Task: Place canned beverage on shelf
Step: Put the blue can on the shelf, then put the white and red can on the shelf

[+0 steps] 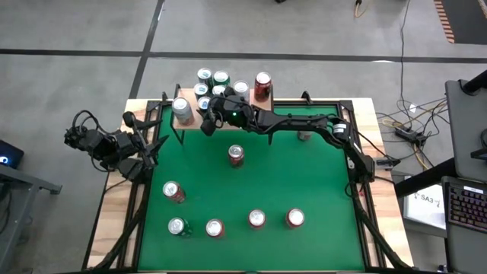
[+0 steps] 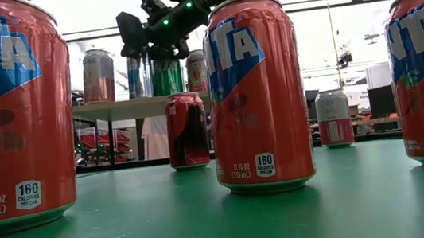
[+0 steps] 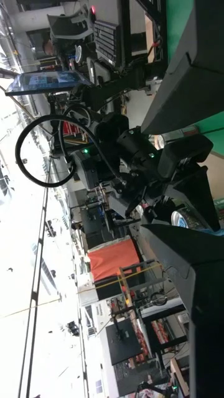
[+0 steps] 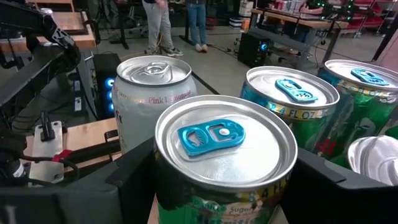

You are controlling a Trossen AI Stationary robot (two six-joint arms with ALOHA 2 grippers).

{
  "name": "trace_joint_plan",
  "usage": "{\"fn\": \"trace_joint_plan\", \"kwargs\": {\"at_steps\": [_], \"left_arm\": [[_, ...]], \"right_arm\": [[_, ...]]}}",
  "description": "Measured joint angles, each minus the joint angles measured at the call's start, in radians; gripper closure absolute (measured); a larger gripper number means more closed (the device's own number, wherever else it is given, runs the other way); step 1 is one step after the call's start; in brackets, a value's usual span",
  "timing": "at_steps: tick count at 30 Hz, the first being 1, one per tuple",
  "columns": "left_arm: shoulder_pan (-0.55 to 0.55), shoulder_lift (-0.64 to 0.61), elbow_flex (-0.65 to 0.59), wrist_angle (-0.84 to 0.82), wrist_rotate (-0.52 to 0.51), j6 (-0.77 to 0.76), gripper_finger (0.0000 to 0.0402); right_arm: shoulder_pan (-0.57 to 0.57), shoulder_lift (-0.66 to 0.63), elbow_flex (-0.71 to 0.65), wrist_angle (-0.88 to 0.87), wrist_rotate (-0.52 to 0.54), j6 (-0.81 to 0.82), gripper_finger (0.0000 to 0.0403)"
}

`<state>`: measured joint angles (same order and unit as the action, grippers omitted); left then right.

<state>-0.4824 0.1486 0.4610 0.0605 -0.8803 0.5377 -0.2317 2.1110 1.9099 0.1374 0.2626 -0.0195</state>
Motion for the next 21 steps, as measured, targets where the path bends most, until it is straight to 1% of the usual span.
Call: {"fn": "trace_joint_plan", "kwargs": {"at_steps": [5, 12, 21], "left_arm": [[0.000, 0.000, 0.000, 0.000, 0.000, 0.000, 0.0169], [0.000, 0.000, 0.000, 0.000, 0.000, 0.000, 0.0169], [0.000, 0.000, 0.000, 0.000, 0.000, 0.003, 0.0169]], "right_arm": [[0.000, -0.005, 0.001, 0.009, 0.000, -0.007, 0.0134], [0.003, -0.007, 0.045, -0.001, 0.001, -0.041, 0.0133], [0.004, -0.007, 0.114, -0.011, 0.001, -0.088, 0.0144]]}}
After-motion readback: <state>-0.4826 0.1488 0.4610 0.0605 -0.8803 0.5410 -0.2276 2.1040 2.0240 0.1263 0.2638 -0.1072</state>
